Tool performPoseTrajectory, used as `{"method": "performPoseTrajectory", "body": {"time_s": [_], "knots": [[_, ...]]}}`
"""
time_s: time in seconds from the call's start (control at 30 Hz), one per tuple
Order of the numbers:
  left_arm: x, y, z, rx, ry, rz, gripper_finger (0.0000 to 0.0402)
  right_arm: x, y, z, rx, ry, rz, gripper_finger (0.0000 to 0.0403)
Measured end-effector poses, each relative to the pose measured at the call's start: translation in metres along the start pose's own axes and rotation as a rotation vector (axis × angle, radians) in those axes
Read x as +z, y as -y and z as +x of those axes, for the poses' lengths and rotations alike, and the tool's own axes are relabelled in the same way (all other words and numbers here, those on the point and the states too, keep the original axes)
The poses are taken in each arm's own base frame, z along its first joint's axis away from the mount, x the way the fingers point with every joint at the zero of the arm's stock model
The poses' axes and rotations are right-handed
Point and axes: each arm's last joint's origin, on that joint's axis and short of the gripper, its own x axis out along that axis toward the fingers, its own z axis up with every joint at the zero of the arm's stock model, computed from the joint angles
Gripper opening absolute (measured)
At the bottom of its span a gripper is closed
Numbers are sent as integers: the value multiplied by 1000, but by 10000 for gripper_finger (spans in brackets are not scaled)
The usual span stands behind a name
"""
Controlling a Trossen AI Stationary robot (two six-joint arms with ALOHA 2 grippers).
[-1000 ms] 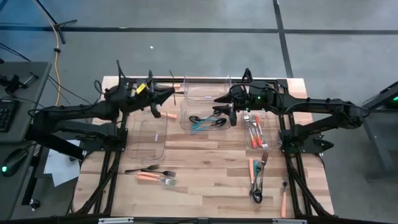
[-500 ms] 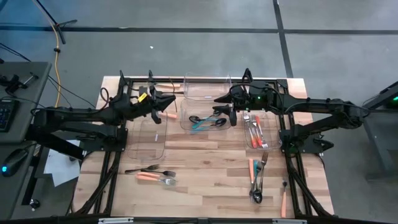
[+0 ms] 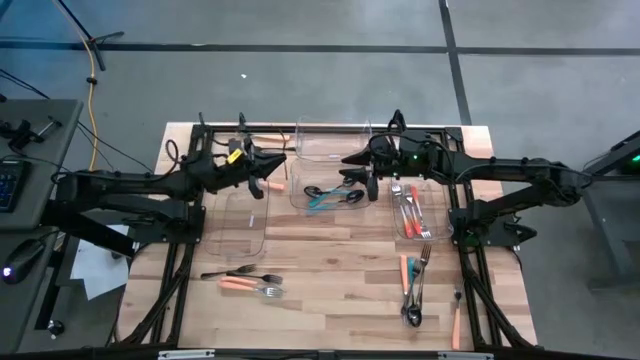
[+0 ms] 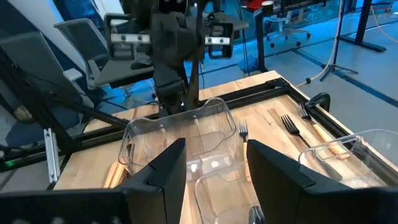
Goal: Sort silverware by color (type)
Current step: Put the black fork into the top transparent bin
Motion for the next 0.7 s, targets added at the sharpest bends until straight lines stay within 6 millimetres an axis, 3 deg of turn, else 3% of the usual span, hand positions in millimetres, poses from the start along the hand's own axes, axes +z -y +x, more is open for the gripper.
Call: {"method": "performPoseTrajectory", "body": {"time_s": [0.3, 0.5, 0.7], "knots": [[-10, 6, 46, -82, -94, 22, 0, 2, 0, 30, 65, 177, 31, 154], [-6, 9, 66, -104, -30, 8, 0, -9, 1, 42, 116, 122, 94, 154], [-15, 10, 78, -147, -79, -20, 0, -18, 0, 54, 126, 110, 97, 154]]}}
